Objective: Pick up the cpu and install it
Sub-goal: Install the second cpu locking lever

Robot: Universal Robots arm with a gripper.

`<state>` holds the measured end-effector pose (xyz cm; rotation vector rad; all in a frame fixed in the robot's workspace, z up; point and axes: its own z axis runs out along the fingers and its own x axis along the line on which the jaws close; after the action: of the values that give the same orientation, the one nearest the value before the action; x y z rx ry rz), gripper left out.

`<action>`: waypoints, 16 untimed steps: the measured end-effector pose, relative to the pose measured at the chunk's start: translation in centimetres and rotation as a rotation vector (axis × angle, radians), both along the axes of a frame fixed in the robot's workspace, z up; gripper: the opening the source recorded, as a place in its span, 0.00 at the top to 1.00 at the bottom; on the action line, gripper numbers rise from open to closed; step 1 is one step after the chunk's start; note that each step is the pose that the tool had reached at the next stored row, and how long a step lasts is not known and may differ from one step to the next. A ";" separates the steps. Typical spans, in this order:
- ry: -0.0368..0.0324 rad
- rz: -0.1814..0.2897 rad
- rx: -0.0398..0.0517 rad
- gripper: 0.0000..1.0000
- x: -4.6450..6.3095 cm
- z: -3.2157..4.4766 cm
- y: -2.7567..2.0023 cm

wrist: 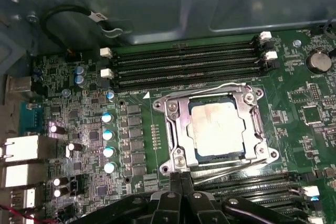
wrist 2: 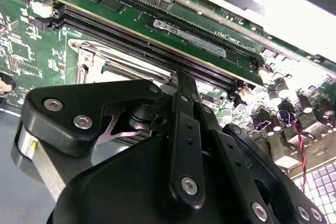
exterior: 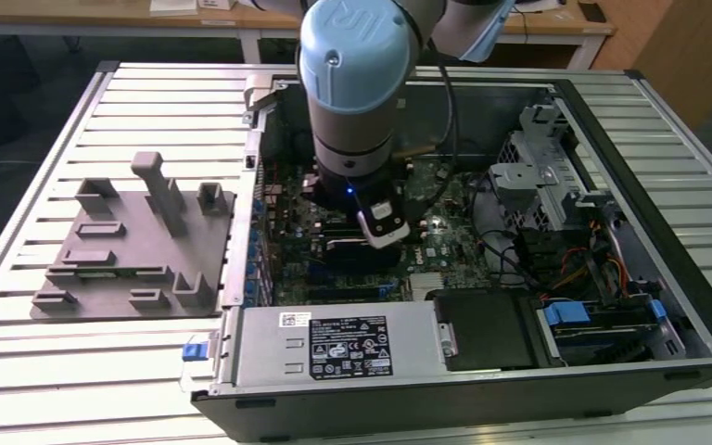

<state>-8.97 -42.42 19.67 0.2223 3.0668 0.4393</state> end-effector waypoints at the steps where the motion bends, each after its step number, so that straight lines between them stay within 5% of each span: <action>1: 0.0001 0.000 0.0052 0.89 0.0 -0.08 -0.02; 10: 0.0001 0.000 0.0374 0.89 -0.7 -0.44 0.02; 16: 0.0000 0.000 0.0402 0.89 -0.7 -0.67 0.24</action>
<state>-9.68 -42.17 19.00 0.2236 3.0602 0.5013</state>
